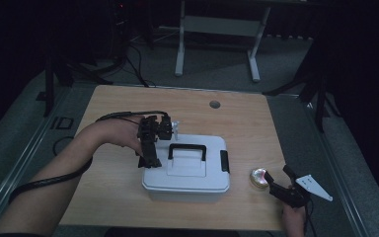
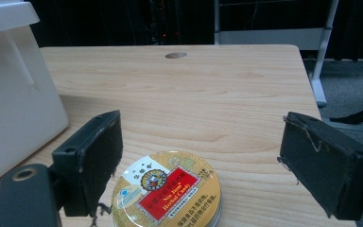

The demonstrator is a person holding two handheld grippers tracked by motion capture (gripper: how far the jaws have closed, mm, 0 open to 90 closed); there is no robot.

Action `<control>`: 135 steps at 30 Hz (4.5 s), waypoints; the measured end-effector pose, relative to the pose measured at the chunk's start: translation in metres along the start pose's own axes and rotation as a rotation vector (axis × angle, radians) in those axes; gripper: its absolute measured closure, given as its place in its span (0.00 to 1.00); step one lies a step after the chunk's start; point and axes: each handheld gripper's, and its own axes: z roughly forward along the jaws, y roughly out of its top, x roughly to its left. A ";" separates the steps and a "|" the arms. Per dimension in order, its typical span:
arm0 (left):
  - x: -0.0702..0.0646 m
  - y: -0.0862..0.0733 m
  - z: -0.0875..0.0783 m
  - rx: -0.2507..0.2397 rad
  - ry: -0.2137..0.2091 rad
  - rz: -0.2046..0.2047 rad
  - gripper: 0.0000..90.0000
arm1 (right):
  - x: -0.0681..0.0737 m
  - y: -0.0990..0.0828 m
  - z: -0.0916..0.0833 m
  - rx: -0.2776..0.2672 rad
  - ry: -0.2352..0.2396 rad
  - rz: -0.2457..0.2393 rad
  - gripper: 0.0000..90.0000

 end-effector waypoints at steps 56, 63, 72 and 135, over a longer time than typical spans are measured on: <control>0.002 0.037 0.016 0.072 -0.075 0.070 0.93 | -0.001 0.000 0.000 0.004 0.021 0.014 0.15; 0.000 0.037 0.004 0.037 -0.056 0.075 0.93 | -0.001 0.000 0.000 0.006 0.021 0.012 0.15; -0.001 0.026 -0.024 -0.010 -0.033 0.062 0.93 | -0.001 0.000 0.000 0.004 0.020 0.013 0.15; 0.022 -0.243 0.040 0.000 -0.036 -0.606 0.93 | 0.002 0.000 0.001 0.022 0.014 -0.008 0.16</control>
